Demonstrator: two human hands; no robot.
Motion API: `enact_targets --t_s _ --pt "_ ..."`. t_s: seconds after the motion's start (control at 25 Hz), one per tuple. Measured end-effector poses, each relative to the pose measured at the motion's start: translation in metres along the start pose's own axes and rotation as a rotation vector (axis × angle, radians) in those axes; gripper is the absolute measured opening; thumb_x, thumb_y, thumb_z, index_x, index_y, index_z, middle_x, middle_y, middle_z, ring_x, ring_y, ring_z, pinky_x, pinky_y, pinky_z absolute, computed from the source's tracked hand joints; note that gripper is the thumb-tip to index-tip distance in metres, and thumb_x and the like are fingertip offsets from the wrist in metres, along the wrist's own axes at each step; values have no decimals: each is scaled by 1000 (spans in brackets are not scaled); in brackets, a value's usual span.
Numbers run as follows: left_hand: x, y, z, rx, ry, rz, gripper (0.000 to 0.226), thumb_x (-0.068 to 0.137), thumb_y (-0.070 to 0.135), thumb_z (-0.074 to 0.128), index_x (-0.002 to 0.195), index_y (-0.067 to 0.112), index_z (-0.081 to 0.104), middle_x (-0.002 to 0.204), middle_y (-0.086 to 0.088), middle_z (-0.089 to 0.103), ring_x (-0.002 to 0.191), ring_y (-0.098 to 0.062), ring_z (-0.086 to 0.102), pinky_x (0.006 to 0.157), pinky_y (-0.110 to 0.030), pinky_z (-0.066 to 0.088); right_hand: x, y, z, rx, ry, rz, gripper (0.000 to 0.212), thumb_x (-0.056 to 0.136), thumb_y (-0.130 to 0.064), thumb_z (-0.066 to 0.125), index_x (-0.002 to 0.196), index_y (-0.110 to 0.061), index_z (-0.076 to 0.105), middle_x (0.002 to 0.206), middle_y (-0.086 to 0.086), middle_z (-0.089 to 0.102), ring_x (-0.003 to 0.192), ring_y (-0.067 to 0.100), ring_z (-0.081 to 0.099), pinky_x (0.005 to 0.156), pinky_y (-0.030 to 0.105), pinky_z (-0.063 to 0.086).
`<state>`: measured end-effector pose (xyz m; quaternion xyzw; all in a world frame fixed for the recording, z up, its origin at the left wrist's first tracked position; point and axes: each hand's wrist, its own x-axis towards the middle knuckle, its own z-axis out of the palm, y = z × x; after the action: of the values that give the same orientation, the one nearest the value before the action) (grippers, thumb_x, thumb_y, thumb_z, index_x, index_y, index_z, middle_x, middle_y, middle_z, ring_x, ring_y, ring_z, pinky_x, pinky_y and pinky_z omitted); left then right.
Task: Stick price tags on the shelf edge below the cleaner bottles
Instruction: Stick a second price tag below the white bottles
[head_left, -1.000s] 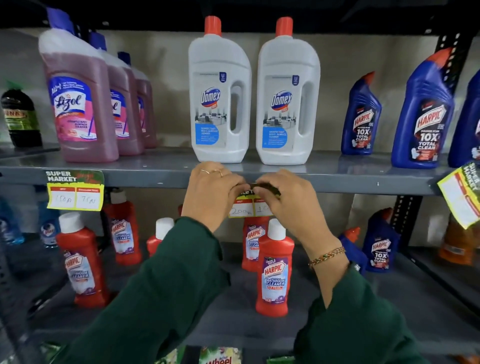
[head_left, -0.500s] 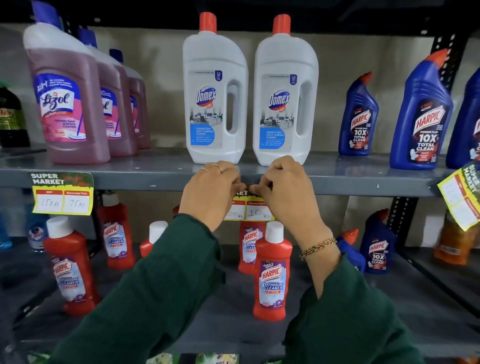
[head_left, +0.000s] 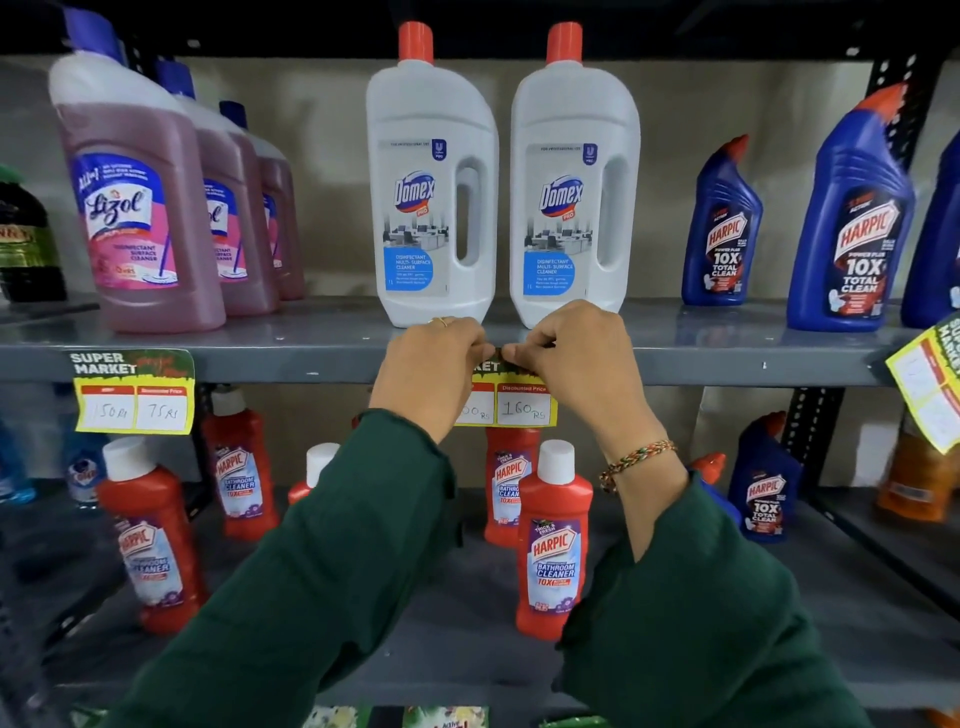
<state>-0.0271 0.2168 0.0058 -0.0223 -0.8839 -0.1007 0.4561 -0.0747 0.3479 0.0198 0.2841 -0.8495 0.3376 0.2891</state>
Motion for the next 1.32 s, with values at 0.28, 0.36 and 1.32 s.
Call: enact_targets --t_s 0.28,0.36,1.32 --pt "-2 -3 1 -225 23 -141 18 83 21 68 96 10 62 100 -7 68 94 -22 60 82 -30 47 -4 8 3 82 129 39 38 72 -39 74 92 -9 62 102 7 57 90 16 51 72 21 39" --pt "-2 -4 -1 -255 32 -164 32 82 24 69 111 13 60 114 -5 65 106 -19 56 89 -26 40 -6 8 9 56 175 24 49 73 -42 72 105 -10 56 115 8 56 104 21 52 81 25 39" --pt "-9 -14 -1 -219 125 -62 45 80 -24 42 104 6 64 137 -8 48 118 -17 47 90 3 22 -2 22 -7 326 117 84 28 81 3 62 104 -12 55 123 11 56 114 20 56 90 23 43"
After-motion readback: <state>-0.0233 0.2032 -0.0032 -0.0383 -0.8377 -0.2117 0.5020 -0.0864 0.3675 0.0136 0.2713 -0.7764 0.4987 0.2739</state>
